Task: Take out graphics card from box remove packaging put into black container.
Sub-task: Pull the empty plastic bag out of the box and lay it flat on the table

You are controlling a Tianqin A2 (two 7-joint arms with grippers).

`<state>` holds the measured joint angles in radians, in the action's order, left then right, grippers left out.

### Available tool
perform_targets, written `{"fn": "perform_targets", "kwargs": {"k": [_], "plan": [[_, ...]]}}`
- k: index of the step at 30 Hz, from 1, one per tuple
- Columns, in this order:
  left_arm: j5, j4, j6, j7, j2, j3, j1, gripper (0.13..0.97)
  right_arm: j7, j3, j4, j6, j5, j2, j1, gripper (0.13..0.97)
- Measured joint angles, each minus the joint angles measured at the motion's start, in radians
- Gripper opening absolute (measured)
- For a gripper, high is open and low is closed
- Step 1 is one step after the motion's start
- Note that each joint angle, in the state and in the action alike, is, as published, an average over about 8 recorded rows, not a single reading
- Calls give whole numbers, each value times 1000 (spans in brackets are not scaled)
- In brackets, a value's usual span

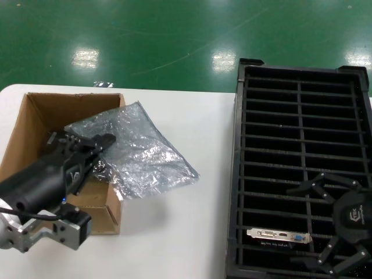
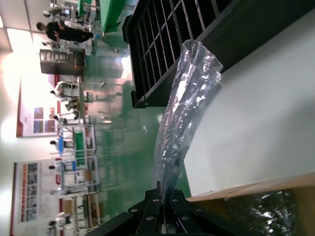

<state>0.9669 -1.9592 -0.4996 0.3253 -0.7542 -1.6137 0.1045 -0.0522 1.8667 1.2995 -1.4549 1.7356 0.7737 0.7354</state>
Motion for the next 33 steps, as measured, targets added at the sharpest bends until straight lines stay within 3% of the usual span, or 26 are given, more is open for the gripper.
{"fn": "perform_targets", "kwargs": {"k": [4,9,12,16,19,22,26,29,33], "plan": [[-27,-28,-89,-100,37,13,14,138,0,0,0,0,0,0,0,772],[-50,-71,-271,-310,112,27,58,138,0,0,0,0,0,0,0,846],[-61,-83,-389,-441,175,34,93,138,0,0,0,0,0,0,0,883],[-77,-70,-550,-618,281,54,138,138,0,0,0,0,0,0,0,933],[-82,-33,-637,-749,355,66,167,138,0,0,0,0,0,0,0,933],[-82,30,-679,-872,410,69,199,138,0,0,0,0,0,0,0,941],[-78,135,-683,-998,455,69,245,138,0,1,0,0,0,0,0,957],[-75,216,-673,-1054,471,70,276,138,0,1,0,0,0,0,0,966],[-77,328,-655,-1078,472,61,318,138,0,1,0,0,0,0,0,966]]}}
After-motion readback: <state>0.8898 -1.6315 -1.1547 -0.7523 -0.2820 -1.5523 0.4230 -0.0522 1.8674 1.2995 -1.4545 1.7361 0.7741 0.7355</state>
